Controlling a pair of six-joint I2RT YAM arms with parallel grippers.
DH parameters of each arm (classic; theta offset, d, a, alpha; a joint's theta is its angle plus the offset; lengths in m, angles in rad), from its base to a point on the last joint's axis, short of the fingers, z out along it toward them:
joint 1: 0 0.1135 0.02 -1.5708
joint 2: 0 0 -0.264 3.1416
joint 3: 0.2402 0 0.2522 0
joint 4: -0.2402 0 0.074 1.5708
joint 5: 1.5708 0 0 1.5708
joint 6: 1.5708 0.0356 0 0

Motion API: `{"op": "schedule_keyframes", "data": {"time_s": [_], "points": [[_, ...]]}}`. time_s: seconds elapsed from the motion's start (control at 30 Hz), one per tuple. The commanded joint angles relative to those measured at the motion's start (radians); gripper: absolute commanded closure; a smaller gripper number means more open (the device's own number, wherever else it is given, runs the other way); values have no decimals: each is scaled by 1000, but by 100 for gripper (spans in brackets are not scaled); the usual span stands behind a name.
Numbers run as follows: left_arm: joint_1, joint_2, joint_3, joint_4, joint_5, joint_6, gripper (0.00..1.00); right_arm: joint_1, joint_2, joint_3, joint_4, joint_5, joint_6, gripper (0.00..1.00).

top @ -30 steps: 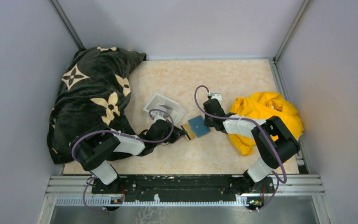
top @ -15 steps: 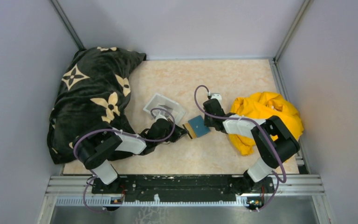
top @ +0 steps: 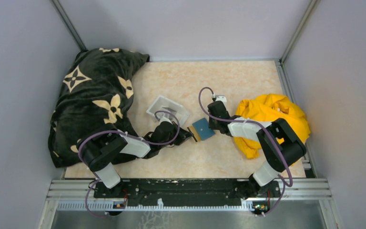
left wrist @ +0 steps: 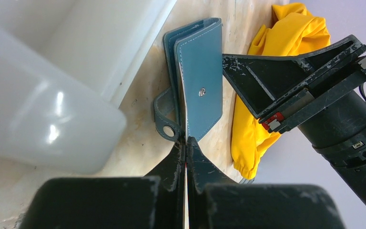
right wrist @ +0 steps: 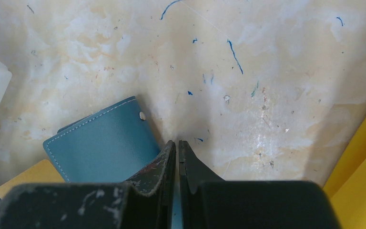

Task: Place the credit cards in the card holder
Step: Open the card holder at the center of the board.

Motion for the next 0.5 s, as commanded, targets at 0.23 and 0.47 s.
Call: {"op": "schedule_keyframes", "data": {"time_s": [0.23,0.47], "points": [[4,7,-10,74,2,18,100,13,35,-9,-33,-23,8,92],[6,2,-20,55,1,34,100,12,38,-4,-37,-21,8,92]]}}
